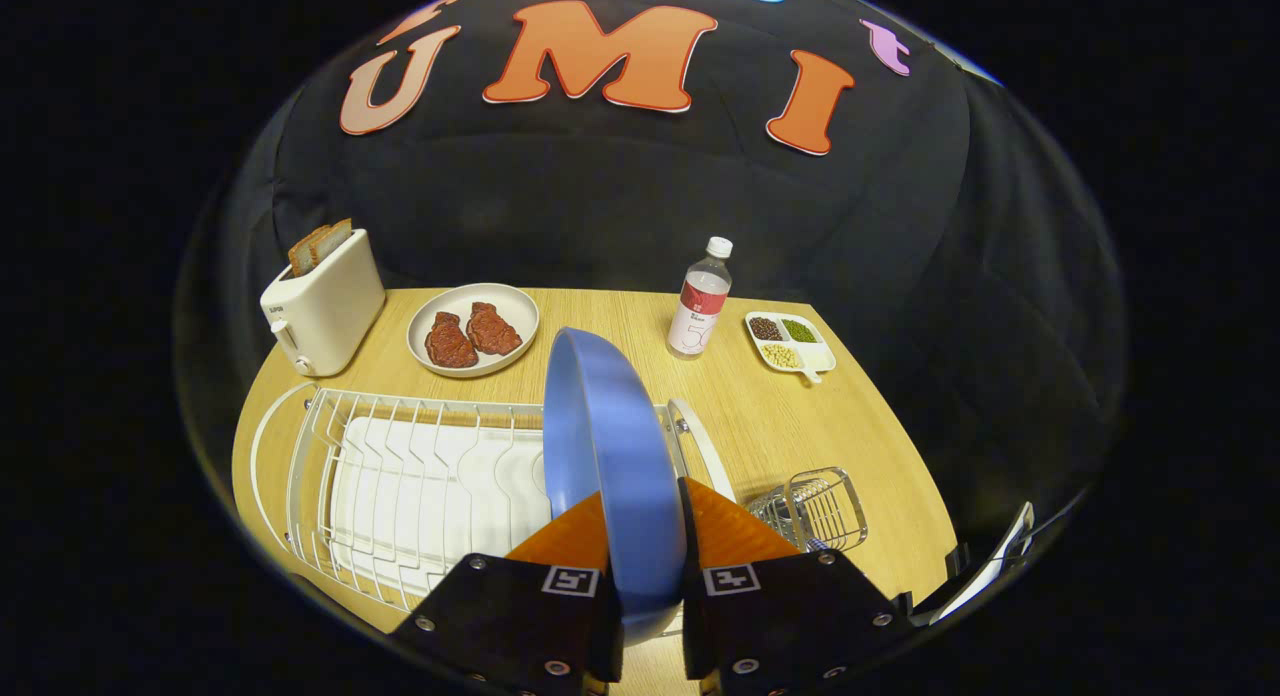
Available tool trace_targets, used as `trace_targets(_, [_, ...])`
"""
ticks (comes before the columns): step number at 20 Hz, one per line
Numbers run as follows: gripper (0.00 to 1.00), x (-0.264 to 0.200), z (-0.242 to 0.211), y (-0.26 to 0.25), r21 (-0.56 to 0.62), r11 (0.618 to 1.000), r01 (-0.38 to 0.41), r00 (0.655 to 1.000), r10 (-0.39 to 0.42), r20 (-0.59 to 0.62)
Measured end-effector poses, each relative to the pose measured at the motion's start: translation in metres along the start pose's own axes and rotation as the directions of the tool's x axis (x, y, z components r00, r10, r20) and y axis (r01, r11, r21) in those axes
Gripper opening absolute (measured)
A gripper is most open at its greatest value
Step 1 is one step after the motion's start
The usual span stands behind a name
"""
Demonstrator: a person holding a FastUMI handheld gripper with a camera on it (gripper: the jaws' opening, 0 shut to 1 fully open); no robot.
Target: Take the plate from the dish rack, then take the spoon from the basket and place it into the plate.
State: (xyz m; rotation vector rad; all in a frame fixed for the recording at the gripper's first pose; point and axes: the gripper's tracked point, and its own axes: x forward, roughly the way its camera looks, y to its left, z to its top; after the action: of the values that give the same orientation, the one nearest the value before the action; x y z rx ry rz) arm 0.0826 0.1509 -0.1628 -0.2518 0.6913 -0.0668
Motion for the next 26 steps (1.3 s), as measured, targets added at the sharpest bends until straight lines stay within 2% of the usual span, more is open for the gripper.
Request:
trace_targets(7, [0.24, -0.024, 0.011, -0.003, 0.033, 0.999, 0.003, 0.999, -0.004, 0.034])
trace_targets(14, [0.24, -0.067, 0.004, -0.014, 0.135, 0.989, -0.056, 0.998, 0.050, 0.047])
trace_targets(18, [0.24, -0.097, -0.014, -0.023, 0.223, 0.968, -0.116, 0.993, 0.108, 0.047])
trace_targets(26, [0.24, -0.151, -0.059, -0.029, 0.369, 0.892, -0.261, 0.964, 0.261, 0.051])
